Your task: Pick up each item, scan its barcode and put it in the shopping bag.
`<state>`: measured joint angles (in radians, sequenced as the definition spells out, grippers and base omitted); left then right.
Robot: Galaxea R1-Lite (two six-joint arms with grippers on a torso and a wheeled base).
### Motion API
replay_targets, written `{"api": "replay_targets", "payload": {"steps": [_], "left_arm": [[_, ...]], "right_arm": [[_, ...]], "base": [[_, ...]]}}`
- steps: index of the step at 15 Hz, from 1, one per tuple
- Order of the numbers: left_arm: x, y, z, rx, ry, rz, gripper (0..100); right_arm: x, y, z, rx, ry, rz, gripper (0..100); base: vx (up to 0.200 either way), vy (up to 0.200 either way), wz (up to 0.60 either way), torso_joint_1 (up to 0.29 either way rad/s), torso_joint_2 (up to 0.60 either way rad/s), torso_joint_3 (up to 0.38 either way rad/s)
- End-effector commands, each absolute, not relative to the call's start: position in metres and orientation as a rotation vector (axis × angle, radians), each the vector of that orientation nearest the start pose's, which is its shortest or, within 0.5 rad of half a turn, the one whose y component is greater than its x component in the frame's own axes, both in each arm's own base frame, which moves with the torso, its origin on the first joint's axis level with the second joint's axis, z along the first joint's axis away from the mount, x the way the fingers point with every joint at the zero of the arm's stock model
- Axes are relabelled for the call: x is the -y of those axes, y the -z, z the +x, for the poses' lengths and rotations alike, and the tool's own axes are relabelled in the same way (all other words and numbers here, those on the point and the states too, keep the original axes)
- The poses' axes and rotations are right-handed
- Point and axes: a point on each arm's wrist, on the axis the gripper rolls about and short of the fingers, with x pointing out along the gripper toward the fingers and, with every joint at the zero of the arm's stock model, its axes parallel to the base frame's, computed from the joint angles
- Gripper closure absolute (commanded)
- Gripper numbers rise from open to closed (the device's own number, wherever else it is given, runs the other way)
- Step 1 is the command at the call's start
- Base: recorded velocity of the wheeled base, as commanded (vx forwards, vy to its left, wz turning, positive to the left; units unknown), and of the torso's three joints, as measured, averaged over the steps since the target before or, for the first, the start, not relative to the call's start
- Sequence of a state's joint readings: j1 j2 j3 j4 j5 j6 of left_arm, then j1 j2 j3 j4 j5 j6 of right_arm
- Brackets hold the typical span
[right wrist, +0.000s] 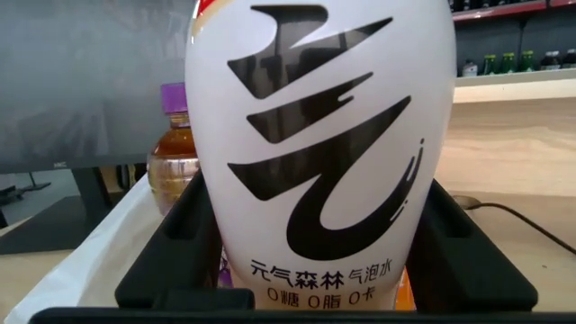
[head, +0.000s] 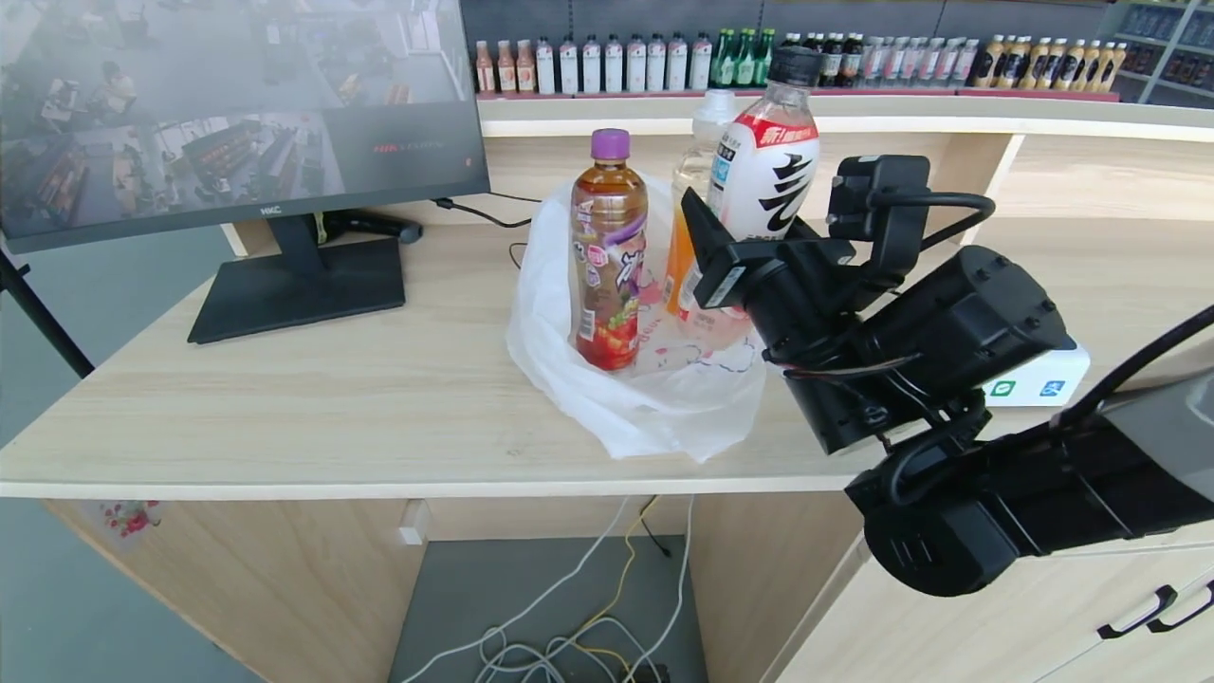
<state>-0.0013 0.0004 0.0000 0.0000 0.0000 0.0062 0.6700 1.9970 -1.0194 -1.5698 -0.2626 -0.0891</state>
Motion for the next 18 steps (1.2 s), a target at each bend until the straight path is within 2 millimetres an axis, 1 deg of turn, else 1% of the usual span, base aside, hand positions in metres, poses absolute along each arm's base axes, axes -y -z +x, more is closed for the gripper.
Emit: {"api": "replay_targets", "payload": {"steps": [1, 5, 7, 9, 11, 15, 18], "left_arm": [[0.0, -0.075, -0.023, 0.0, 0.002, 0.006, 0], [0.0, -0.075, -0.023, 0.0, 0.002, 0.006, 0], [0.0, -0.075, -0.023, 0.0, 0.002, 0.006, 0], [0.0, -0.075, -0.023, 0.0, 0.002, 0.006, 0], [0.0, -0.075, -0.023, 0.0, 0.002, 0.005, 0], [0.0, -0.075, -0.023, 0.0, 0.002, 0.005, 0], [0.0, -0.075, -0.023, 0.0, 0.002, 0.006, 0]], "right_arm": [[-0.234, -0.215, 0.303, 0.528, -0.378, 0.187, 100], [-0.237, -0.211, 0.312, 0.532, -0.373, 0.192, 100], [-0.237, -0.21, 0.321, 0.542, -0.36, 0.196, 100], [-0.232, -0.206, 0.334, 0.547, -0.331, 0.189, 100], [-0.23, -0.204, 0.338, 0.545, -0.318, 0.186, 100], [-0.236, -0.2, 0.347, 0.559, -0.314, 0.188, 100], [-0.237, -0.196, 0.354, 0.561, -0.306, 0.185, 100]], "base": [[0.0, 0.0, 0.0, 0.0, 0.0, 0.0], [0.0, 0.0, 0.0, 0.0, 0.0, 0.0], [0.0, 0.0, 0.0, 0.0, 0.0, 0.0], [0.0, 0.0, 0.0, 0.0, 0.0, 0.0], [0.0, 0.0, 0.0, 0.0, 0.0, 0.0], [0.0, 0.0, 0.0, 0.0, 0.0, 0.0], [0.0, 0.0, 0.0, 0.0, 0.0, 0.0]]}}
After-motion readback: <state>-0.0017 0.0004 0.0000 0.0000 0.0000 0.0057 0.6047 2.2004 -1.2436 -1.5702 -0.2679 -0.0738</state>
